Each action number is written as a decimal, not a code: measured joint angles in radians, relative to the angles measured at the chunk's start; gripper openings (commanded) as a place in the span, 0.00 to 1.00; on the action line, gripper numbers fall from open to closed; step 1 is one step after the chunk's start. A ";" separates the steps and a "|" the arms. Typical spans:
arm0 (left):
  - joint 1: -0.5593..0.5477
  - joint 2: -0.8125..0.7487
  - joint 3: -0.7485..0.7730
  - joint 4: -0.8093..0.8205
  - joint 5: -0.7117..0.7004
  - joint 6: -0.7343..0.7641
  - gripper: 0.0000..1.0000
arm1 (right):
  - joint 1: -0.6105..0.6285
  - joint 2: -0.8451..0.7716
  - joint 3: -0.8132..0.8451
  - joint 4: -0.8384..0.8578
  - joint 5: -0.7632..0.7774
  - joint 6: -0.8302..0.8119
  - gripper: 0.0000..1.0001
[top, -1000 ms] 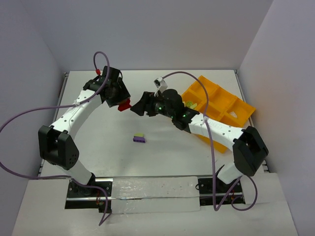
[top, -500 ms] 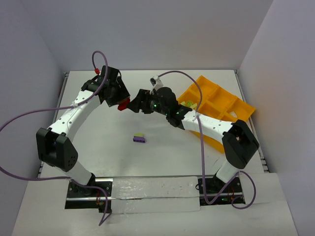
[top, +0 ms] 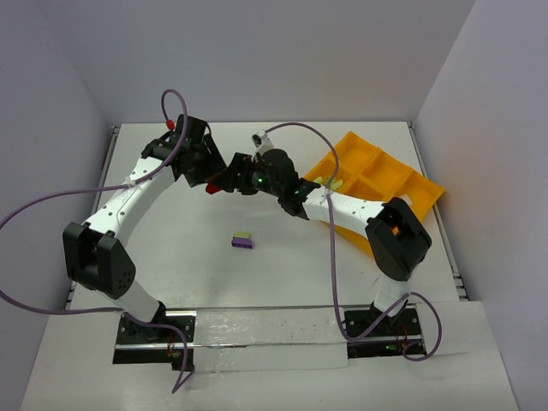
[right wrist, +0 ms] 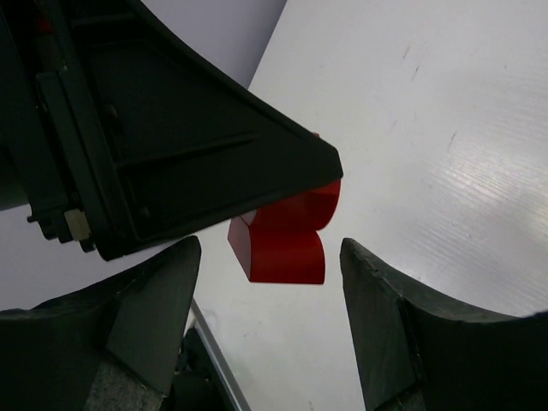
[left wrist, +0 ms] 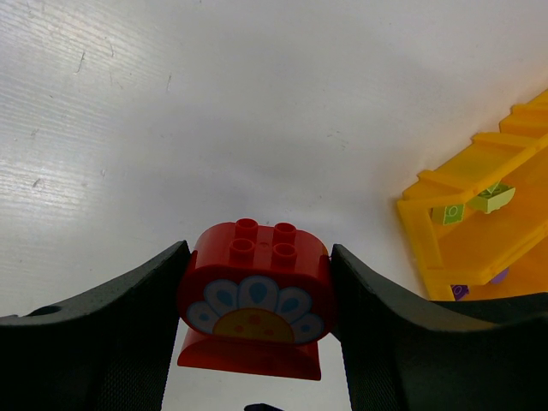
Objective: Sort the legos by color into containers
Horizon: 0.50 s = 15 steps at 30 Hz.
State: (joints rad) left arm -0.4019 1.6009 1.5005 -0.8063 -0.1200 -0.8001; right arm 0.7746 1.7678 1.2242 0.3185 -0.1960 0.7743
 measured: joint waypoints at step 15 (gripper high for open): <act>0.011 -0.011 0.000 -0.017 -0.006 0.012 0.17 | -0.001 0.039 0.016 0.042 -0.028 0.048 0.12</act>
State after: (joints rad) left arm -0.3908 1.5898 1.5009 -0.8230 -0.1261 -0.7879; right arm 0.7734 1.8065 1.2406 0.3605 -0.2241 0.8223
